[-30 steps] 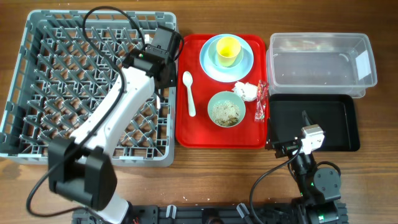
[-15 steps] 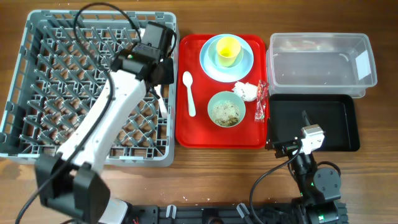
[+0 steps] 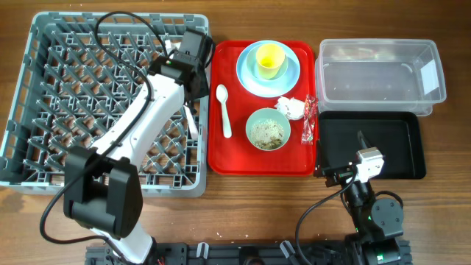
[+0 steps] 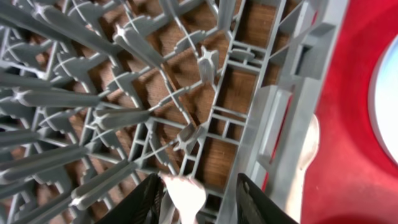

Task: Sort waste into correct bins and load items into the dishwasher rack
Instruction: 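Place the fork upright into the dish rack and release, then reach the left gripper to the white spoon and grasp it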

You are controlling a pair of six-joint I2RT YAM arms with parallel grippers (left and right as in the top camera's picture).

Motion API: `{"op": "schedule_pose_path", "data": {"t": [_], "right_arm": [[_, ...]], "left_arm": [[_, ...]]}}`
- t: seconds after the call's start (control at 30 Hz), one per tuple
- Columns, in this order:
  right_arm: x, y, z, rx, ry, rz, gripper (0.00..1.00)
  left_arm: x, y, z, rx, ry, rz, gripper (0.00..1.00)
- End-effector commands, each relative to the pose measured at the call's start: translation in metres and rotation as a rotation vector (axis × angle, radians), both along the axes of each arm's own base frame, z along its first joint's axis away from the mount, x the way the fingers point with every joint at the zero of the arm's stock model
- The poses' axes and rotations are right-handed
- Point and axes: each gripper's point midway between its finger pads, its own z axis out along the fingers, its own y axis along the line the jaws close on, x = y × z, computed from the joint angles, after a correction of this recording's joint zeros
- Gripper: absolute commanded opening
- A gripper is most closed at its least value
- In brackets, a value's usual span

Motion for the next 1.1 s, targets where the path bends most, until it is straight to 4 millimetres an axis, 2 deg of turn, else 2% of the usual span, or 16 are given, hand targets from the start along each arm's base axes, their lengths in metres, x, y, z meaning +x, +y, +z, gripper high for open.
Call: {"op": "schedule_pose_path", "data": {"t": [0.0,0.03,0.13,0.27,0.33,0.43,0.5,0.57,0.6,0.63,0.67,0.7,0.73,0.87,1.0,1.07], "right_arm": [[0.0,-0.003,0.003,0.015,-0.01,-0.015,1.0],[0.0,-0.003,0.003,0.015,-0.01,-0.015,1.0],[0.0,-0.003,0.003,0.015,-0.01,-0.015,1.0],[0.0,-0.003,0.003,0.015,-0.01,-0.015,1.0],[0.0,-0.003,0.003,0.015,-0.01,-0.015,1.0],[0.0,-0.003,0.003,0.015,-0.01,-0.015,1.0],[0.0,-0.003,0.003,0.015,-0.01,-0.015,1.0],[0.0,-0.003,0.003,0.015,-0.01,-0.015,1.0],[0.0,-0.003,0.003,0.015,-0.01,-0.015,1.0],[0.0,-0.003,0.003,0.015,-0.01,-0.015,1.0],[0.0,-0.003,0.003,0.015,-0.01,-0.015,1.0],[0.0,-0.003,0.003,0.015,-0.01,-0.015,1.0],[0.0,-0.003,0.003,0.015,-0.01,-0.015,1.0],[0.0,-0.003,0.003,0.015,-0.01,-0.015,1.0],[0.0,-0.003,0.003,0.015,-0.01,-0.016,1.0],[0.0,-0.003,0.003,0.015,-0.01,-0.015,1.0]], "left_arm": [[-0.007,0.01,-0.022,0.017,0.015,0.032,0.33],[-0.007,0.013,-0.024,0.018,0.018,0.038,0.15],[-0.007,0.013,-0.025,0.02,0.02,0.039,0.04],[-0.002,0.012,-0.017,0.013,-0.012,0.033,0.04],[-0.001,0.012,0.006,-0.005,-0.059,0.034,0.13],[-0.01,0.0,0.069,-0.109,-0.166,-0.001,0.19],[-0.023,-0.019,0.104,-0.221,-0.226,-0.064,0.24],[-0.045,-0.049,0.137,-0.352,-0.264,-0.171,0.25],[-0.054,-0.063,0.144,-0.402,-0.262,-0.221,0.27],[-0.058,-0.074,0.146,-0.433,-0.255,-0.254,0.21],[-0.062,-0.081,0.146,-0.449,-0.245,-0.276,0.26],[-0.063,-0.085,0.143,-0.448,-0.235,-0.285,0.5],[-0.063,-0.09,0.138,-0.445,-0.221,-0.295,0.56],[-0.057,-0.106,0.11,-0.411,-0.163,-0.311,0.47],[-0.046,-0.12,0.06,-0.336,-0.078,-0.309,0.29],[-0.041,-0.125,0.044,-0.328,-0.056,-0.308,0.27]]}}
